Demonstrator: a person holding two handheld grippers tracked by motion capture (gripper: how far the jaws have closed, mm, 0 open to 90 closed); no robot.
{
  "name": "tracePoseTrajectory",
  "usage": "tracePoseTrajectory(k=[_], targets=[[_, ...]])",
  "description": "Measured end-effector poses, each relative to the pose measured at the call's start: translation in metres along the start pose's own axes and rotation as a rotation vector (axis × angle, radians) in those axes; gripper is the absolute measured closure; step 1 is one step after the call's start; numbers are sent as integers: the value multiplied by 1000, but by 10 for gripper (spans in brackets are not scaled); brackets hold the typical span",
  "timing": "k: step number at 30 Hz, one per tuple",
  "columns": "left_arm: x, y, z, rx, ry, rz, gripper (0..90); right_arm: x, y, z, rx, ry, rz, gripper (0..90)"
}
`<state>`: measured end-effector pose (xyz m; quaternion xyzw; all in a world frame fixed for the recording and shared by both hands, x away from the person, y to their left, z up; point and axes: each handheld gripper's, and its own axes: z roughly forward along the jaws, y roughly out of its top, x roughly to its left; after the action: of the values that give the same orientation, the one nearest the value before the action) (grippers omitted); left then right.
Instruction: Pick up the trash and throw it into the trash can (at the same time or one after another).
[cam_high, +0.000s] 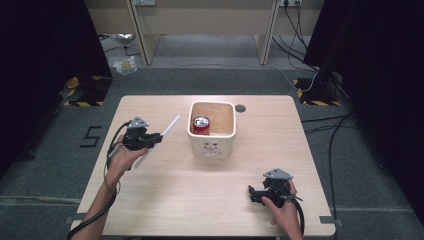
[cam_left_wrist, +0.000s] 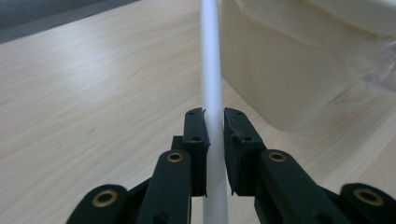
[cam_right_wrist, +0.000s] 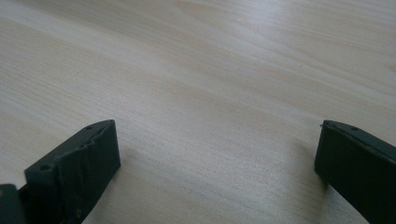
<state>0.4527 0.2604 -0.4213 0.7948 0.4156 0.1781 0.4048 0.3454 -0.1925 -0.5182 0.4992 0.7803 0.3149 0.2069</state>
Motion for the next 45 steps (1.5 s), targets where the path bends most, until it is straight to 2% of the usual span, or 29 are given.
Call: tracePoseTrajectory(k=[10, 27, 38, 45], targets=[[-4, 28, -15, -42, -9, 30, 792, 0, 0, 0, 0, 0, 0, 4], [-16, 62, -21, -81, -48, 61, 792, 0, 0, 0, -1, 0, -2, 4], [-34, 91, -21, -108, -63, 102, 792, 0, 0, 0, -1, -1, -3, 4], [-43, 106, -18, -124, -74, 114, 791, 0, 0, 0, -1, -1, -2, 4]])
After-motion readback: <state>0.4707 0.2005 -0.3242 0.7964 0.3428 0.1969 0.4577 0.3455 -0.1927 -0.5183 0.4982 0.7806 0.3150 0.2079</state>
